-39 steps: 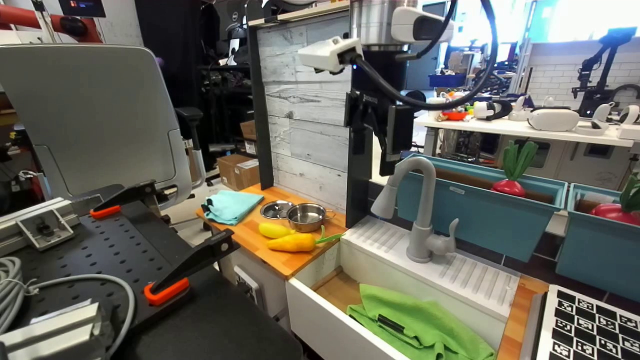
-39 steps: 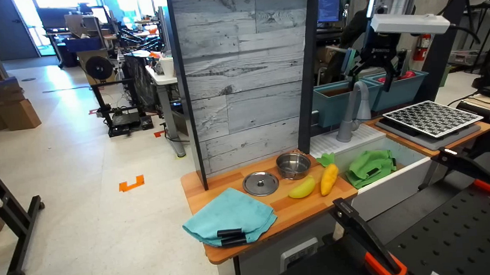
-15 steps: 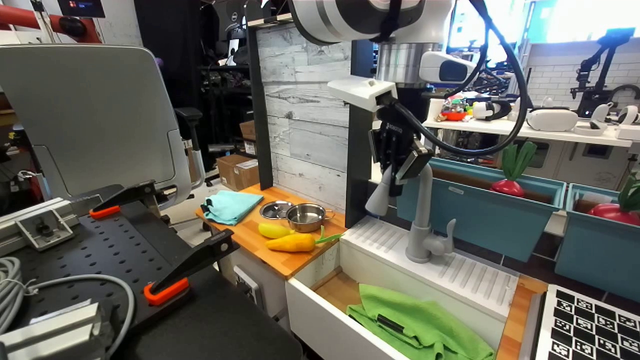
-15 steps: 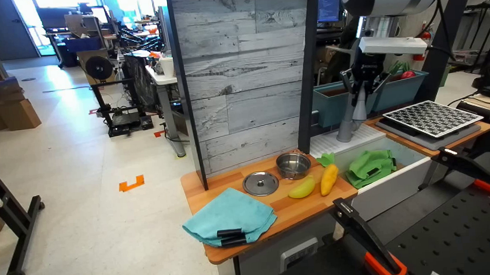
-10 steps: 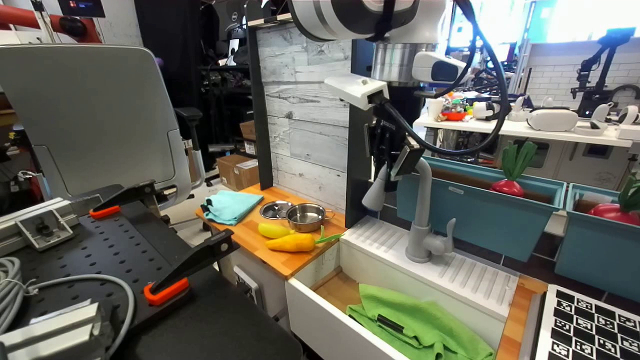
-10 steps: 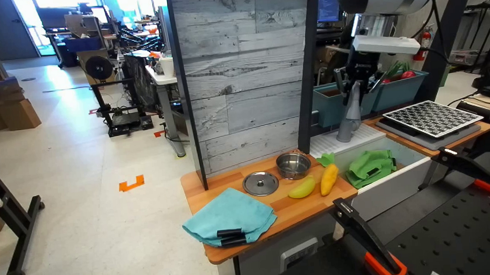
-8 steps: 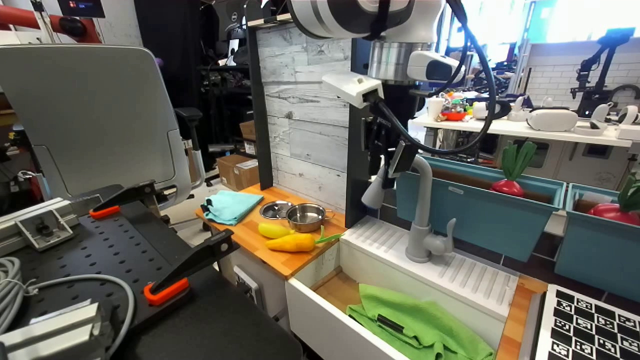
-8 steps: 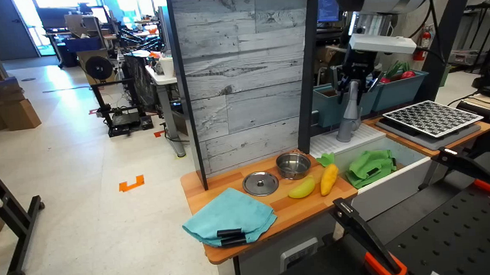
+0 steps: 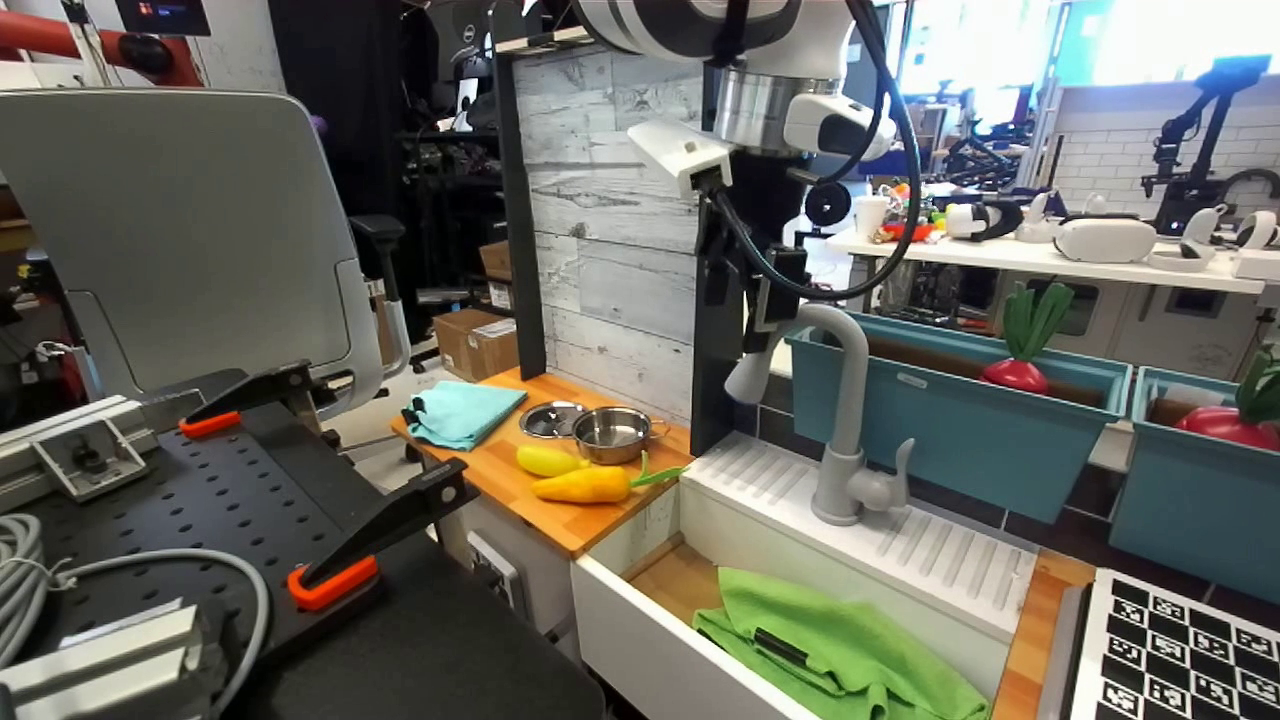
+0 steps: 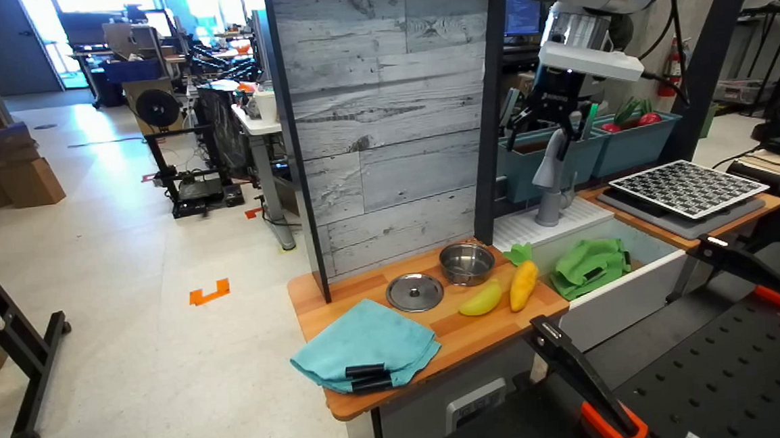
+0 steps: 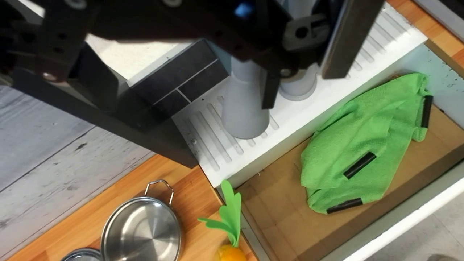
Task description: Turn the faucet to the left
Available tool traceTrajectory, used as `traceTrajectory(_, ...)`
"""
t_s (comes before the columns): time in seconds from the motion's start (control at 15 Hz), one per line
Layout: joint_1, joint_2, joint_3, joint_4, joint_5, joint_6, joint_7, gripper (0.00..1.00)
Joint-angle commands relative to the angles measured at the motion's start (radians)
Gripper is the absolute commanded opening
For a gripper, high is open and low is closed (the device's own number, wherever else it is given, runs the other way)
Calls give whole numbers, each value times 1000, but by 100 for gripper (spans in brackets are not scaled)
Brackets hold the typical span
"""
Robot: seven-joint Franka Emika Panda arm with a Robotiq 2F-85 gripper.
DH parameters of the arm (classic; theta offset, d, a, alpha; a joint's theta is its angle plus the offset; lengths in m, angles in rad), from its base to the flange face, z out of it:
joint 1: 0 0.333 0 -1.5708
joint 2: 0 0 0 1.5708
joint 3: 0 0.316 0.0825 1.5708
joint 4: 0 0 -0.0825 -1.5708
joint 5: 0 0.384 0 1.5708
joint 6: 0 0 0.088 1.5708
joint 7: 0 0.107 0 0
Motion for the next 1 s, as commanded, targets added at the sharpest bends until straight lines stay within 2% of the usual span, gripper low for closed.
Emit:
traceTrajectory(0.0, 2, -30, 23, 6, 64, -41, 2, 100)
traceTrajectory(0.4, 0, -38, 16, -18, 73, -26, -19, 100)
traceTrajectory(0.93, 25, -154, -10, -255, 26, 164, -81, 100)
